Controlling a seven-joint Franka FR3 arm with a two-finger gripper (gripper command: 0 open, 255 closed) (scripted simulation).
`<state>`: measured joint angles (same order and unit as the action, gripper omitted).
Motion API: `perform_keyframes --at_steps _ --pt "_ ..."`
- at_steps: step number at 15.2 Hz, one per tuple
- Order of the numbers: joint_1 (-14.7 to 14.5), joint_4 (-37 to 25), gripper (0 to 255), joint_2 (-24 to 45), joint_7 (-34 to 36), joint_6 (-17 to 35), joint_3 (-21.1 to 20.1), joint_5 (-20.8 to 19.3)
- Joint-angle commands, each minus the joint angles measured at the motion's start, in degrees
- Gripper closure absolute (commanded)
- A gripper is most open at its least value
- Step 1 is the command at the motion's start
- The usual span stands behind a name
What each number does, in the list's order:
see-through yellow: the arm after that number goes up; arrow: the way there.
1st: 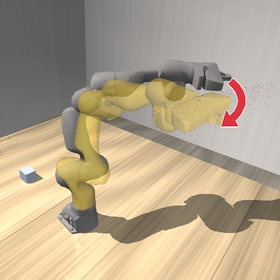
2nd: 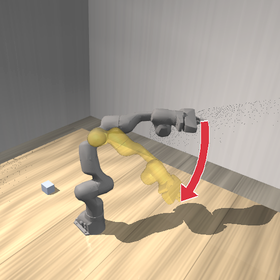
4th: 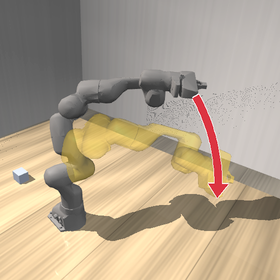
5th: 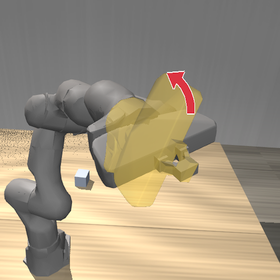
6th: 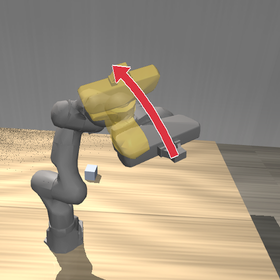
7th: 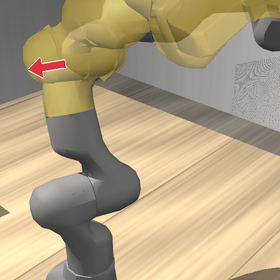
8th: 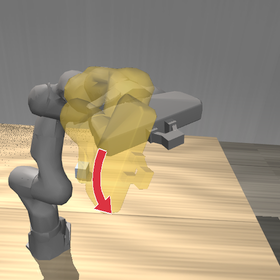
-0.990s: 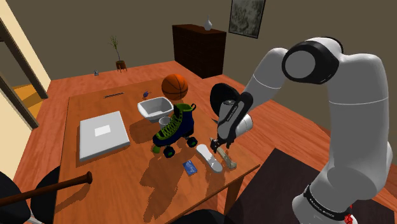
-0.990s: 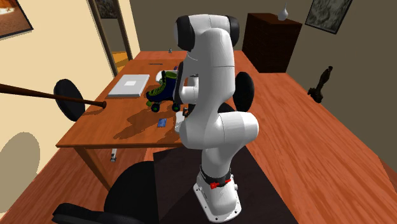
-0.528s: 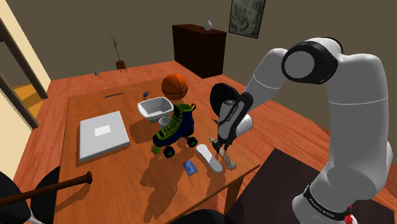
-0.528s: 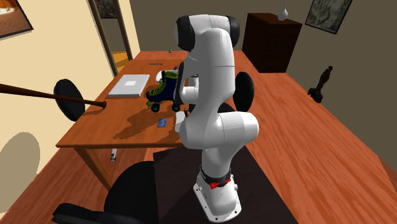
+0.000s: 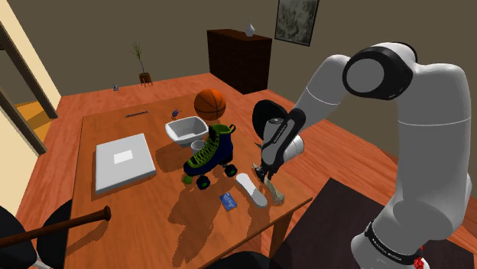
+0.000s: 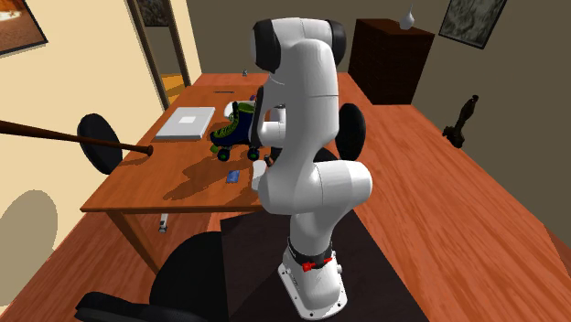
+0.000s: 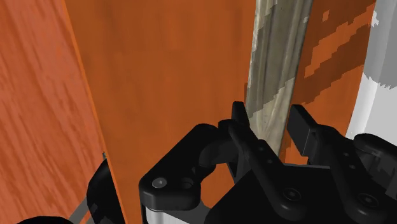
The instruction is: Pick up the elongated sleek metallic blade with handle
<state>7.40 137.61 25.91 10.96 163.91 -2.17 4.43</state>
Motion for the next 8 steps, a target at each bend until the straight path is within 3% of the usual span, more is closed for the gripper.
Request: perform_keyframes --at_steps 1,8 --pt "-0.07 0.60 255 -1.90 0.08 -1.32 0.00 -0.05" --pt "-0.19 1.79 255 -7.83 0.43 -6.05 0.17 -0.26"
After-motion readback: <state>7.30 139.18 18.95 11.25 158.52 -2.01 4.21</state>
